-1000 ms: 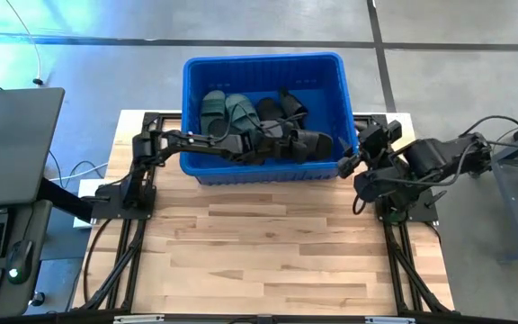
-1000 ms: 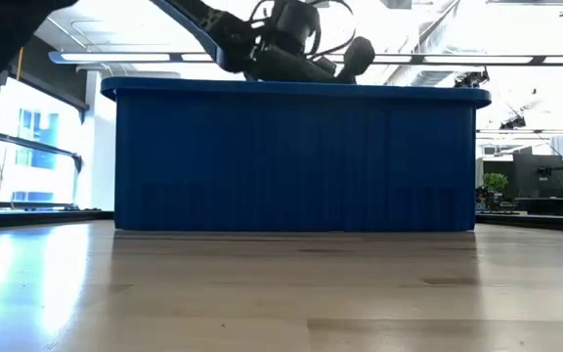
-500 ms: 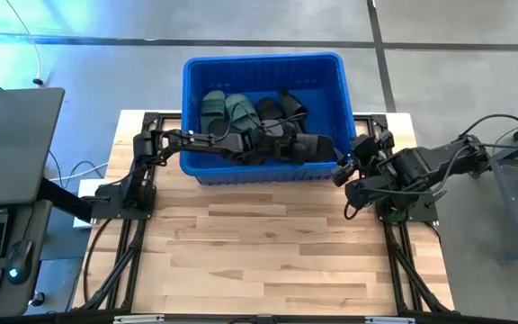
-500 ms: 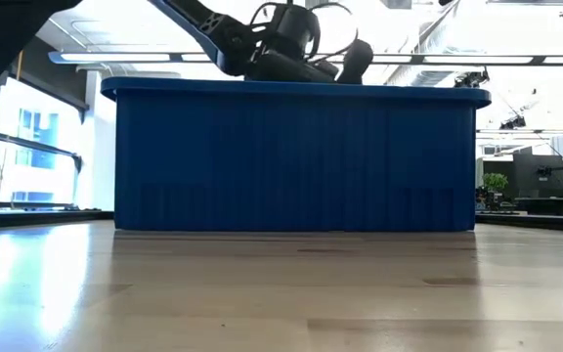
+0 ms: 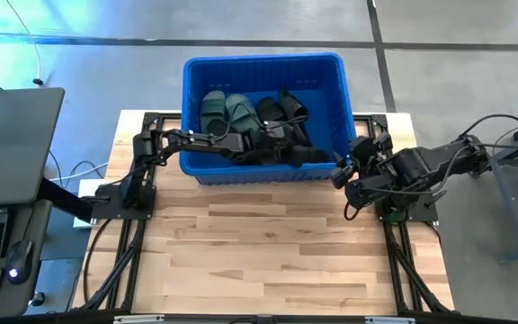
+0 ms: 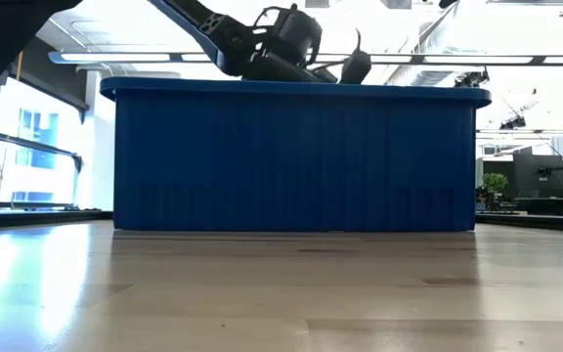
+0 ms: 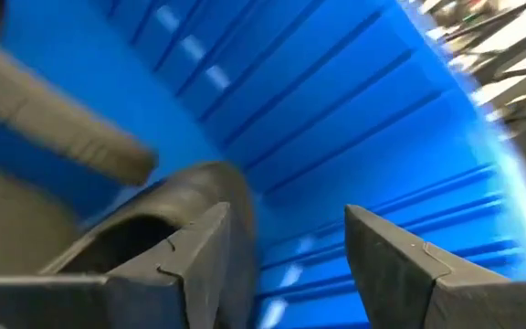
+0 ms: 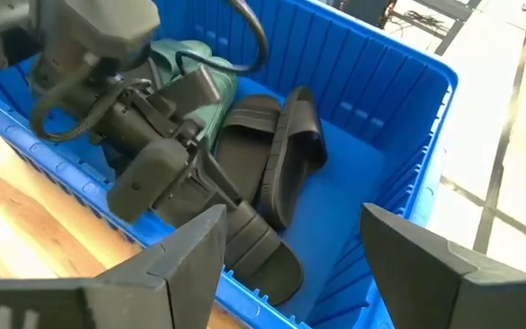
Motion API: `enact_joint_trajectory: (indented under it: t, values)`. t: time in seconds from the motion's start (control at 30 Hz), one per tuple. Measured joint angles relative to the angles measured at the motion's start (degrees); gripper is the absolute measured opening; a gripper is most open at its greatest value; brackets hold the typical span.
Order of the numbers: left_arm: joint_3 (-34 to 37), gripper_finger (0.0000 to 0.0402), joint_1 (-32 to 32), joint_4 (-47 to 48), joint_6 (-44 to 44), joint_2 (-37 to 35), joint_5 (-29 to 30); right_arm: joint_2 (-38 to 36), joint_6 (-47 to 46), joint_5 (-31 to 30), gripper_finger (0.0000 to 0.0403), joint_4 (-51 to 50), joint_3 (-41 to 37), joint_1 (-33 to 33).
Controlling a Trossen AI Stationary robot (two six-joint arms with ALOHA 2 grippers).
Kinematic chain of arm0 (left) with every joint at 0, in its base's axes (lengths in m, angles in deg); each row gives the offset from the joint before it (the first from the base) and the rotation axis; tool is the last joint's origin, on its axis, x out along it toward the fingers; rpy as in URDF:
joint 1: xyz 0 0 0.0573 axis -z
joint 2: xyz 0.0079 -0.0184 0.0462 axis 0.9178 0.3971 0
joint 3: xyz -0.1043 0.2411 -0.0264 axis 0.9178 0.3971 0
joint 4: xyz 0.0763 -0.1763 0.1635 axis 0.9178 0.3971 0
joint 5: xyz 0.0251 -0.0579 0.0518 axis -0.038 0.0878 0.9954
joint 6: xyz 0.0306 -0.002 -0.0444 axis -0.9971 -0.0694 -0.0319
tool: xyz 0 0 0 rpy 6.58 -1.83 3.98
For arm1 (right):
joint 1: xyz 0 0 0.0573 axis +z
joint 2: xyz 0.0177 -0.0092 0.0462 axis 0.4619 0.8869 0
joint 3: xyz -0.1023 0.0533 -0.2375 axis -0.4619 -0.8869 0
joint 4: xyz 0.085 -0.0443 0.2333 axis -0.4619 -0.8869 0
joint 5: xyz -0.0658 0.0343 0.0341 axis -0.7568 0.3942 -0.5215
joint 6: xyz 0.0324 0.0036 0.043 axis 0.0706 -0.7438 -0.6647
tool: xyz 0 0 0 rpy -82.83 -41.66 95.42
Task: Pick and place slides into bin
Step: Return to Home Position
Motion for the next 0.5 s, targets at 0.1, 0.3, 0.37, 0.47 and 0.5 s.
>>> enact_joint_trajectory:
  t: [0.1,0.3,0.37,0.47,0.5]
  values:
    - [-0.62,0.02,0.06,-2.23,-0.17,-0.72,-0.86,0.0,0.02,0.22,0.0243,0.0,0.0,-0.02]
    - [-7.19,0.0199,0.06,-4.12,-6.8,-1.09,-10.97,-0.2,1.2,1.5,0.0243,0.03,0.0,0.03]
    - [-10.21,0.0196,0.04,-4.5,-9.68,-1.13,-17.38,-0.63,1.72,3.62,0.0243,0.02,0.02,0.09]
    - [-14.92,0.0189,0.05,-4.4,-13.66,-1.18,-30.4,-0.92,2.57,7.66,0.0243,0.02,0.02,0.11]
    - [-16.5,0.0187,0.06,-4.34,-14.52,-1.18,-34.21,-0.92,2.6,9.4,0.0243,0.0,0.02,0.11]
